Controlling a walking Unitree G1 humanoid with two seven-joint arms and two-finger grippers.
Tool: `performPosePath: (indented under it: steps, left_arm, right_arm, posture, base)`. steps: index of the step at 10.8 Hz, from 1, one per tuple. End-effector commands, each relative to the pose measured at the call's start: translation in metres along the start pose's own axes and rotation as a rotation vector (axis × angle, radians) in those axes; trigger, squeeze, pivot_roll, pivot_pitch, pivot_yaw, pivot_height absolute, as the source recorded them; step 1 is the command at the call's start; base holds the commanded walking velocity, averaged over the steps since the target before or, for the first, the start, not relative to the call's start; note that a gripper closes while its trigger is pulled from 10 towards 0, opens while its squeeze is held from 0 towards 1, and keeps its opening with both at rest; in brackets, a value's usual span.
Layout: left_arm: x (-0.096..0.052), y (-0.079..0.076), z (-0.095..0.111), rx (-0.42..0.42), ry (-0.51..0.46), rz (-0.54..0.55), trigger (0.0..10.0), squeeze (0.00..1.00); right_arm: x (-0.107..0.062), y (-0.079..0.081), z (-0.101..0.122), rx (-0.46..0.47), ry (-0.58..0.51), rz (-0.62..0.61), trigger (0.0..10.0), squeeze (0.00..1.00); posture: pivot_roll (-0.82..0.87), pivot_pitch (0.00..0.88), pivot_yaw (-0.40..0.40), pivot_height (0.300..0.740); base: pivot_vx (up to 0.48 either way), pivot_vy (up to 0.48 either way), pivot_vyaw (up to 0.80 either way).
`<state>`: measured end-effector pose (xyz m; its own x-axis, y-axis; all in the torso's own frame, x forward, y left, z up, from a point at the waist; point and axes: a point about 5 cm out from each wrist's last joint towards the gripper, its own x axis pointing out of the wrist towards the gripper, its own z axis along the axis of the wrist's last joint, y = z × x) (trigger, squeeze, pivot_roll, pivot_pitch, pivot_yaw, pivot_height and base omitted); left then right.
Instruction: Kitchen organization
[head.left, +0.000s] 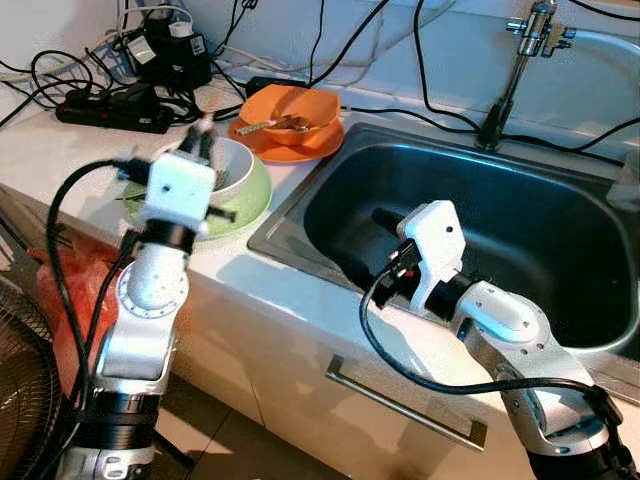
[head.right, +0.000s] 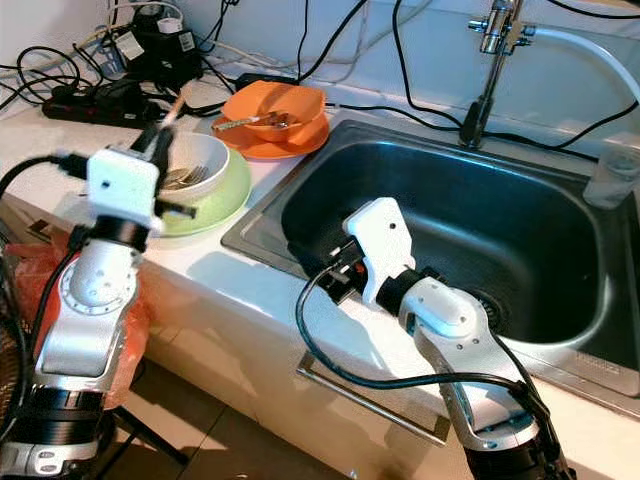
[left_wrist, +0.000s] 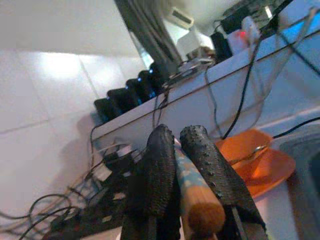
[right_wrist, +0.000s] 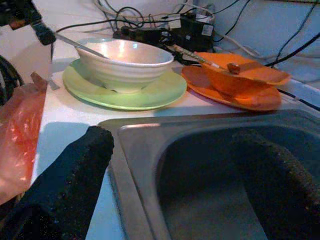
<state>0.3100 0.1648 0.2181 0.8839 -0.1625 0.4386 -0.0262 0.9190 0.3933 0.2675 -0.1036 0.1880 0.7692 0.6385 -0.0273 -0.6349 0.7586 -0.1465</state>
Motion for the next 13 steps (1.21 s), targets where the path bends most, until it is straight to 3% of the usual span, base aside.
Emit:
performPosePath:
  steps: [1,2,3,5,6,7,10,11,13]
  left_arm:
    - [0.006,-0.008,0.012,-0.048,-0.043,-0.037,0.0,0.00]
    - [0.009,-0.021,0.016,-0.149,-0.051,-0.082,0.0,0.00]
    - [0.011,-0.035,0.012,-0.315,0.009,-0.112,0.0,0.00]
    - [0.014,-0.043,0.008,-0.403,0.058,-0.133,0.0,0.00]
    - [0.018,-0.054,0.003,-0.530,0.131,-0.181,0.0,0.00]
    - [0.019,-0.056,0.003,-0.574,0.139,-0.188,0.0,0.00]
    - [0.021,-0.072,0.009,-0.850,0.161,-0.228,0.0,0.00]
    - [0.021,-0.074,0.011,-0.894,0.164,-0.241,0.0,0.00]
    - [0.019,-0.080,0.014,-1.074,0.199,-0.272,0.0,0.00]
  right_arm:
    - [0.000,-0.005,0.001,0.027,-0.011,-0.031,10.0,0.00]
    - [0.000,-0.010,0.001,0.055,-0.018,-0.080,10.0,0.00]
    - [0.000,-0.018,0.001,0.113,-0.034,-0.153,10.0,0.00]
    - [-0.002,-0.024,0.001,0.046,-0.029,-0.199,10.0,0.00]
    - [-0.003,-0.030,-0.001,-0.026,-0.020,-0.240,10.0,0.00]
    - [-0.003,-0.031,-0.001,-0.025,-0.018,-0.244,10.0,0.00]
    - [0.001,-0.031,-0.002,0.136,-0.051,-0.292,10.0,0.00]
    - [0.002,-0.030,-0.002,0.176,-0.060,-0.305,10.0,0.00]
    - [0.004,-0.033,-0.005,0.320,-0.081,-0.355,10.0,0.00]
  posture:
    - [-0.04,0.000,0.027,0.740]
    - [-0.04,0.000,0.027,0.740]
    - [-0.04,0.000,0.027,0.740]
    - [-0.05,0.000,0.035,0.740]
    - [-0.05,0.000,0.036,0.740]
    - [-0.05,0.000,0.037,0.740]
    - [-0.06,0.000,0.037,0.740]
    - [-0.06,0.000,0.037,0.740]
    - [-0.06,0.000,0.037,0.740]
  base:
    - [0.000,0.000,0.00]
    - [0.000,0.000,0.00]
    - [0.000,0.000,0.00]
    - [0.000,0.000,0.00]
    - [0.000,0.000,0.00]
    - [0.000,0.000,0.00]
    - [0.000,0.000,0.00]
    - [0.000,0.000,0.00]
    - [0.000,0.000,0.00]
